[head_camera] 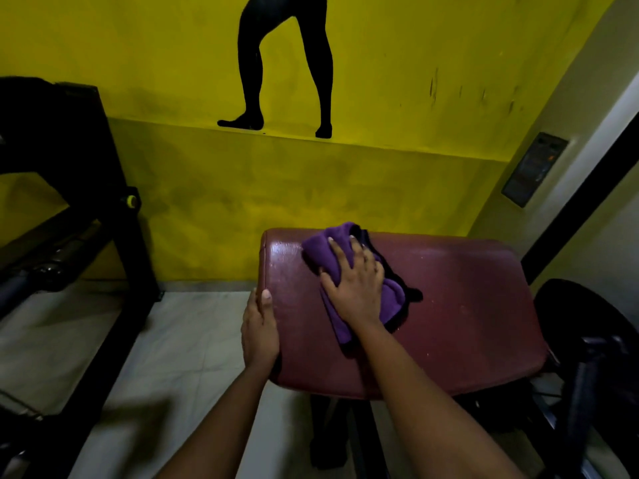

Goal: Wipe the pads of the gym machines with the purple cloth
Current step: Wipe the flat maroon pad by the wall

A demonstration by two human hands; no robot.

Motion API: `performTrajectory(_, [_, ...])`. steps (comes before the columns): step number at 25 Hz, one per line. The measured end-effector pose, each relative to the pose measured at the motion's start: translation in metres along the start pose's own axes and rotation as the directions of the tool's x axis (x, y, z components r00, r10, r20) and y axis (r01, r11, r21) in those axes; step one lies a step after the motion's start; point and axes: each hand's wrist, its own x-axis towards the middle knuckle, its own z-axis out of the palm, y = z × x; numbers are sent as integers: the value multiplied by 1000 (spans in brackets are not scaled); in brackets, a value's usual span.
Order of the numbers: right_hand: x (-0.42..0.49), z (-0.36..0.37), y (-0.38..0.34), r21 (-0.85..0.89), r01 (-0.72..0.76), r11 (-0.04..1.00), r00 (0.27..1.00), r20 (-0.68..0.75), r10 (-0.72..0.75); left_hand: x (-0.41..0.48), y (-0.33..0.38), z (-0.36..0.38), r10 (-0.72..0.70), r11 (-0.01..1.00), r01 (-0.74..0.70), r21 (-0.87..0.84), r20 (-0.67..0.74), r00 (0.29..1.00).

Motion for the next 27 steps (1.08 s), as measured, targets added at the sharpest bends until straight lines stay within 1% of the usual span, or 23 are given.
performTrajectory(3, [-43,-1,-13,36,-131,991,991,12,131,-20,4,-9,34,997,-40,68,83,996])
performTrajectory(4, [-60,-4,-21,55,-136,989,991,25,135,-34,4,-12,60,988,-74,138,102,993])
performTrajectory(5, [-75,-7,-26,69,-107,992,993,47,104,-49,4,-13,114,964,-139,228,119,986])
performTrajectory(6, [-90,-8,-26,74,-46,996,997,70,41,-63,3,-14,202,917,-236,322,136,970])
performTrajectory(7, [-103,-9,-20,75,24,997,996,82,-30,-75,2,-12,304,848,-344,404,162,939])
performTrajectory(9, [-112,-12,4,89,116,989,990,71,-122,-80,0,-1,494,669,-537,515,232,838])
performTrajectory(10, [-112,-12,19,96,121,988,991,51,-126,-75,1,7,561,584,-607,539,272,781])
performTrajectory(11, [-110,-13,38,102,97,990,994,34,-101,-68,5,18,600,509,-659,554,321,733])
performTrajectory(13, [-104,-16,76,95,19,995,1000,6,-20,-51,14,43,619,358,-724,590,430,657])
performTrajectory(14, [-101,-17,95,79,-12,997,1000,-16,13,-44,17,54,606,300,-731,613,469,642])
performTrajectory(16, [-87,-20,132,39,-59,997,997,-44,61,-37,14,67,580,235,-705,669,486,654])
performTrajectory(17, [-76,-22,146,25,-90,996,995,-36,90,-38,12,68,580,218,-689,692,476,661])
performTrajectory(19, [-49,-24,163,34,-206,978,978,-37,207,-40,9,70,605,203,-677,707,453,654])
performTrajectory(20, [-42,-23,160,32,-257,966,965,-49,259,-41,8,70,615,201,-681,705,450,648])
performTrajectory(21, [-41,-21,150,13,-270,963,960,-69,270,-42,8,70,619,199,-683,703,450,643])
performTrajectory(22, [-44,-18,133,-16,-234,972,970,-75,233,-42,8,69,619,199,-680,705,448,645])
performTrajectory(23, [-49,-14,111,-32,-158,987,986,-66,155,-42,8,70,623,193,-677,711,444,644])
performTrajectory(25, [-50,-9,73,8,-6,1000,999,-45,6,-40,7,71,626,171,-672,721,447,639])
performTrajectory(27, [-31,-5,59,46,60,997,998,-38,-58,-40,5,71,626,162,-673,721,452,635])
